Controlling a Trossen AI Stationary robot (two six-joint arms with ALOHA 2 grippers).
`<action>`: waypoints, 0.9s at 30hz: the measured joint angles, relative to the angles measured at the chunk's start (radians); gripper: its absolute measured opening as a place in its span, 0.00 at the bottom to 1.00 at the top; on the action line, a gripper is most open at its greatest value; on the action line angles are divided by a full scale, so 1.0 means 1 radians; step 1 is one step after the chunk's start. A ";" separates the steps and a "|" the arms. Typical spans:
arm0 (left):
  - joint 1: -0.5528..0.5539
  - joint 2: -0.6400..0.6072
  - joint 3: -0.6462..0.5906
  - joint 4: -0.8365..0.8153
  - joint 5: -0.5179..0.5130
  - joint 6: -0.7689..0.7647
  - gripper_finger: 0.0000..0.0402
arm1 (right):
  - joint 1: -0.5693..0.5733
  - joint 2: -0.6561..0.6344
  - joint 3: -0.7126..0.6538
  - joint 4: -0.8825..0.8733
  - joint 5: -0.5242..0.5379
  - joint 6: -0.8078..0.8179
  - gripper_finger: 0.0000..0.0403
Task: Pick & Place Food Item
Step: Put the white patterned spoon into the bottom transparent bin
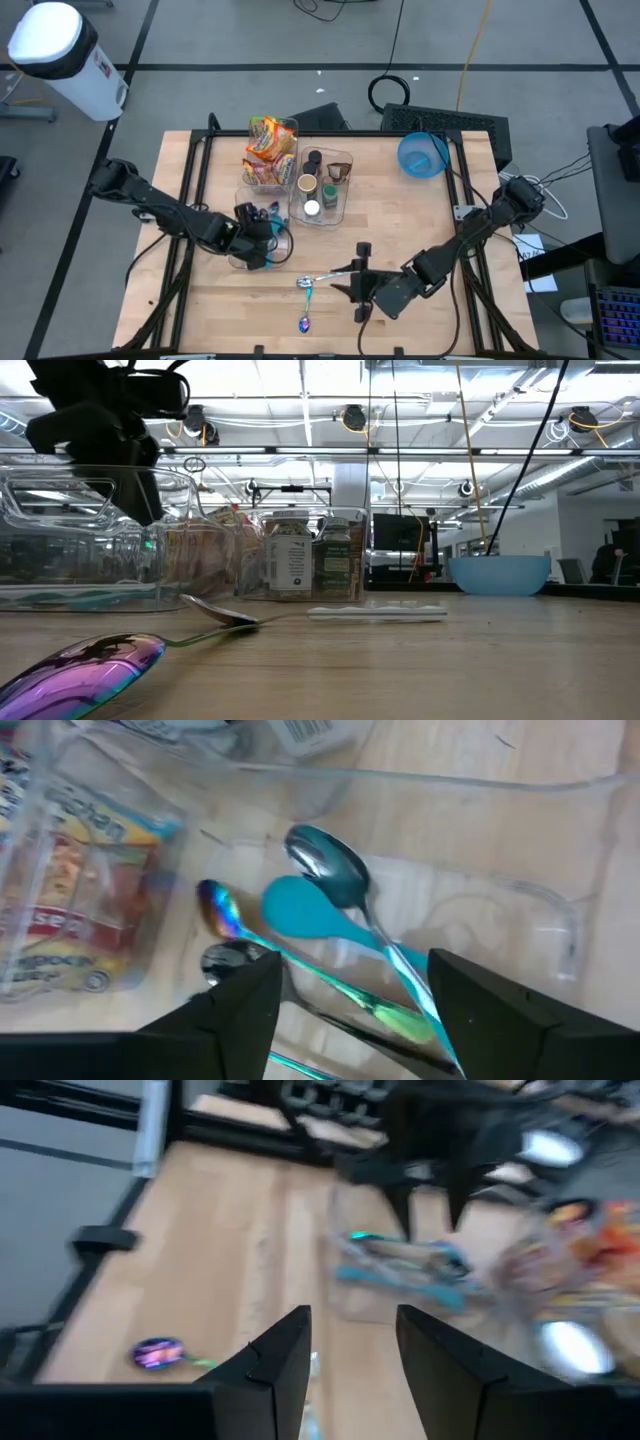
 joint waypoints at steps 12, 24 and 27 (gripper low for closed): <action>-0.043 -0.064 0.000 0.410 -0.085 0.223 0.68 | -0.118 0.220 -0.002 0.082 -0.371 0.030 0.35; -0.052 -0.064 0.000 0.719 0.024 0.511 0.68 | -0.238 0.373 0.000 0.072 -0.472 0.027 0.35; -0.052 -0.064 0.000 0.720 0.032 0.504 0.68 | -0.240 0.391 0.002 0.063 -0.489 0.024 0.35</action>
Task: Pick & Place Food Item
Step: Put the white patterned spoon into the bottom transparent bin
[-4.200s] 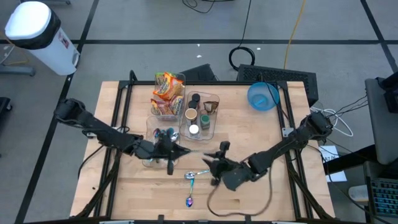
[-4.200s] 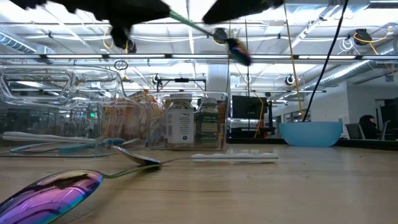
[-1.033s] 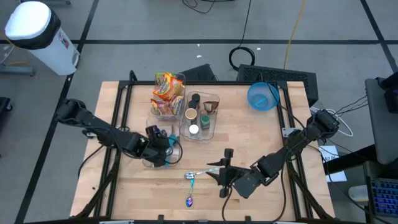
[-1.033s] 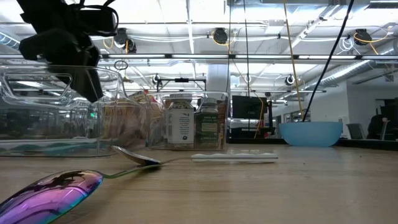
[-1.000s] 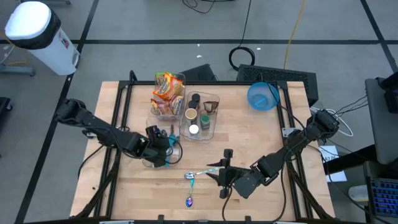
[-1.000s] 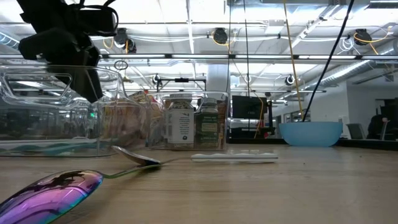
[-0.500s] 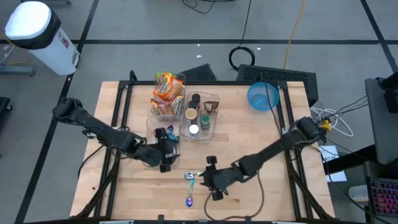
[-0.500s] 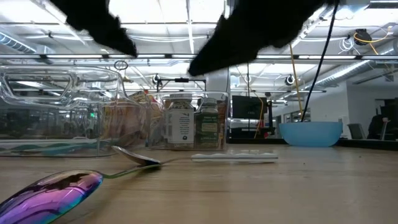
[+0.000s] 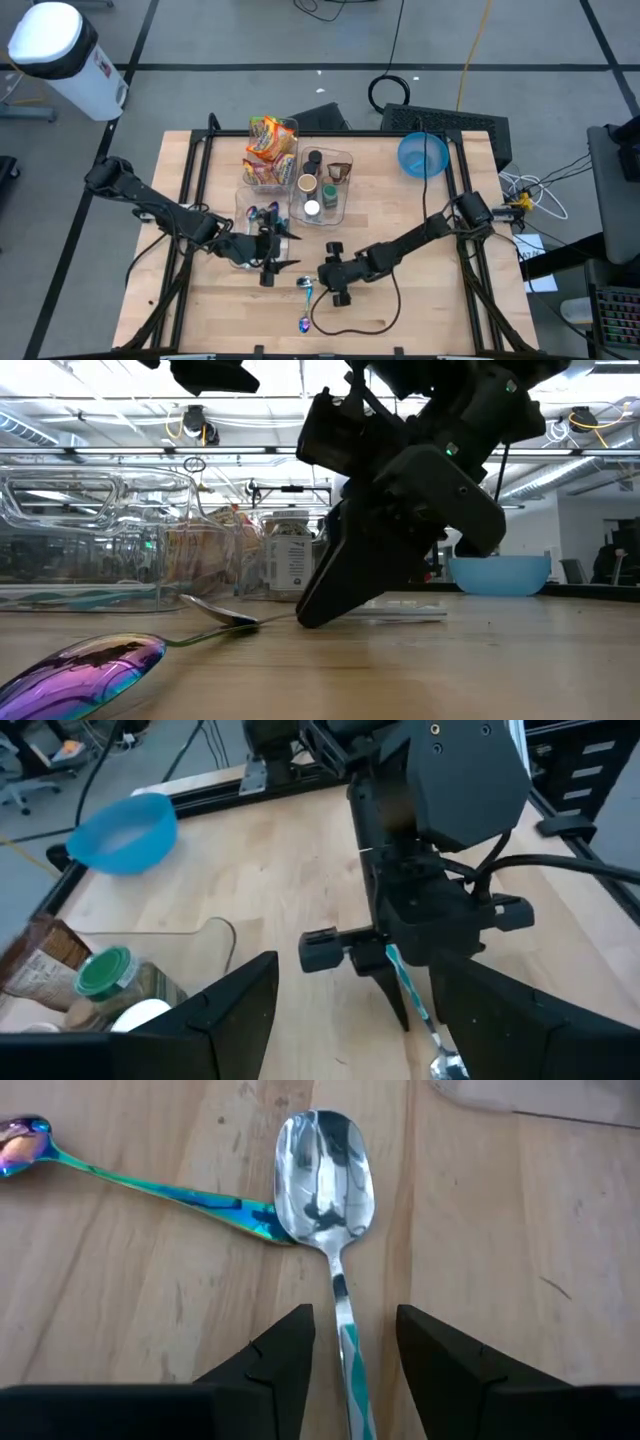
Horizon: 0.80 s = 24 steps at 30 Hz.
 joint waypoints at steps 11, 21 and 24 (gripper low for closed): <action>0.002 0.001 0.000 0.000 0.000 -0.101 0.68 | -0.007 -0.003 0.002 -0.087 -0.013 -0.009 0.23; 0.003 0.001 0.000 0.058 -0.008 -0.219 0.67 | -0.024 -0.037 -0.002 -0.127 -0.127 -0.023 0.03; 0.003 0.001 0.000 0.067 -0.007 -0.238 0.67 | 0.002 -0.094 -0.006 -0.195 -0.064 -0.029 0.02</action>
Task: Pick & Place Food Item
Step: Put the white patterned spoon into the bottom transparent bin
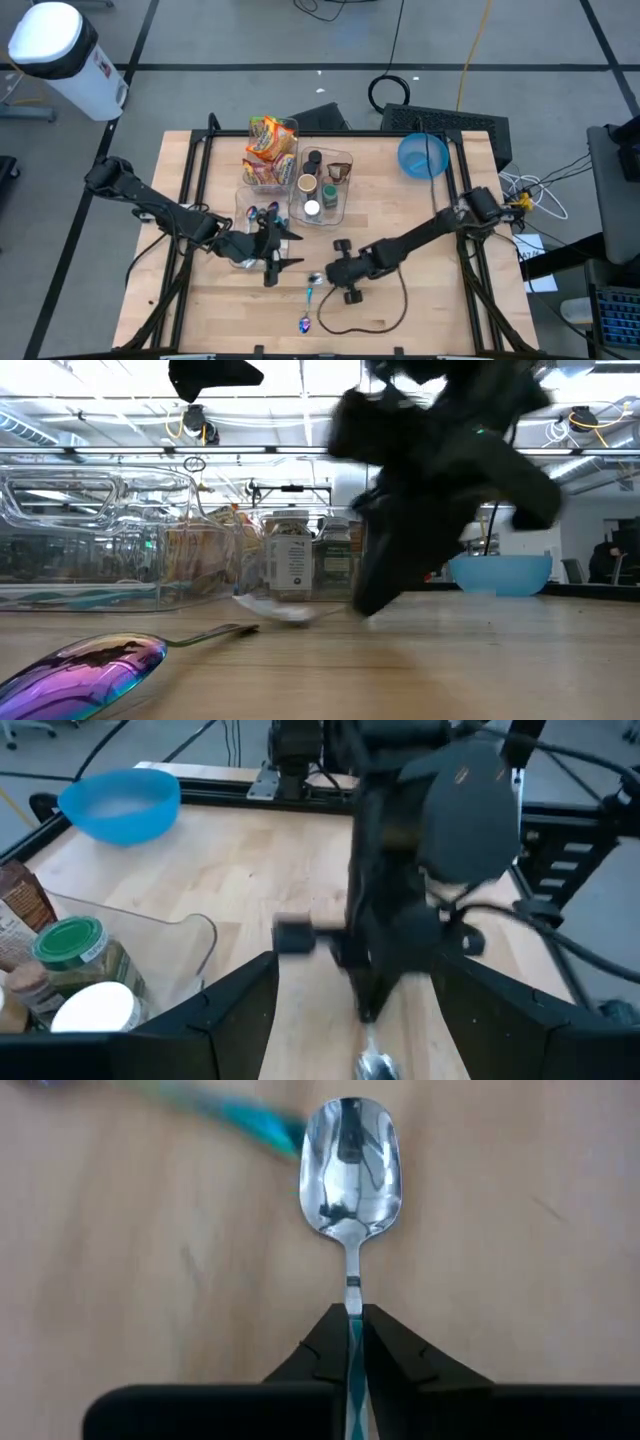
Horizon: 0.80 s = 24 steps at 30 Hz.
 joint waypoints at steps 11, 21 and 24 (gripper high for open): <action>0.014 0.079 0.001 0.174 -0.005 -0.154 0.67 | 0.187 -0.184 0.001 -0.086 0.803 -0.086 0.01; 0.066 0.197 0.001 0.330 -0.006 -0.157 0.67 | 0.209 -0.182 0.002 -0.021 0.974 -0.177 0.01; 0.078 0.197 0.001 0.328 -0.005 -0.160 0.67 | 0.209 -0.183 0.002 -0.020 1.010 -0.176 0.01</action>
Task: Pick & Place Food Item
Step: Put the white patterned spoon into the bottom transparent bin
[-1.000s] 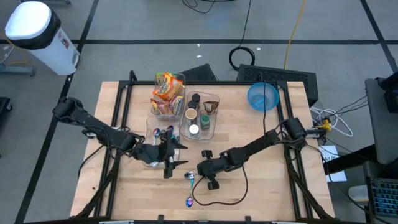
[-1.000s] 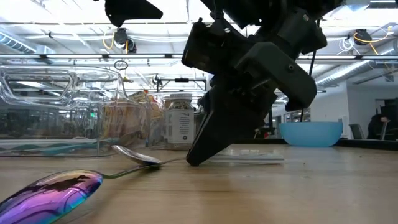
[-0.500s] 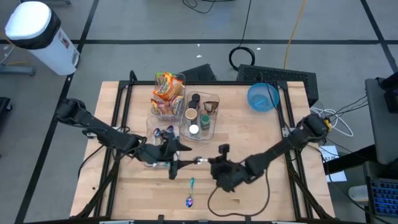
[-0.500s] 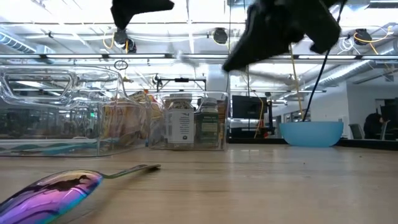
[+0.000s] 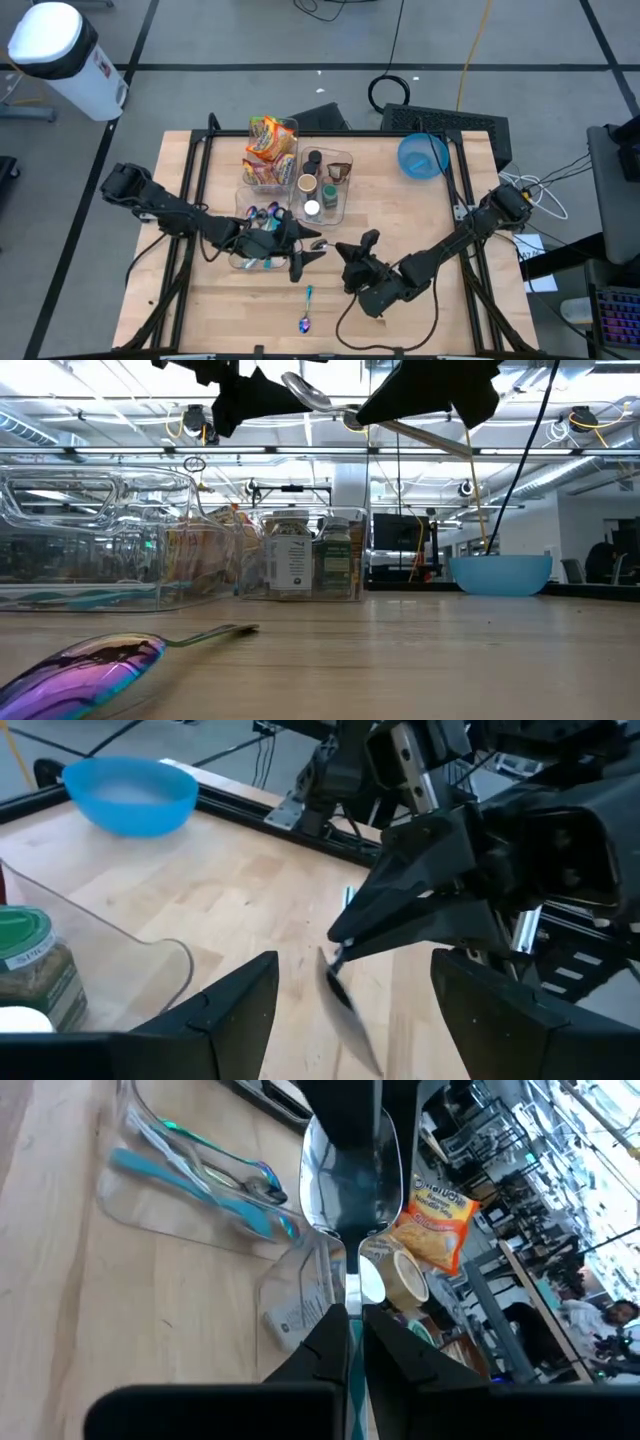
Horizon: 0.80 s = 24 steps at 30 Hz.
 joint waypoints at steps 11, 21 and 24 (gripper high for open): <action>0.008 0.000 0.000 -0.051 0.030 -0.039 0.36 | 0.001 0.000 0.000 0.016 0.001 0.000 0.01; 0.019 0.000 -0.003 -0.076 -0.019 0.038 0.04 | 0.001 -0.003 0.002 0.039 -0.068 0.048 0.05; -0.003 -0.025 -0.002 -0.146 -0.084 0.088 0.02 | 0.000 -0.001 0.002 0.038 -0.125 0.100 0.13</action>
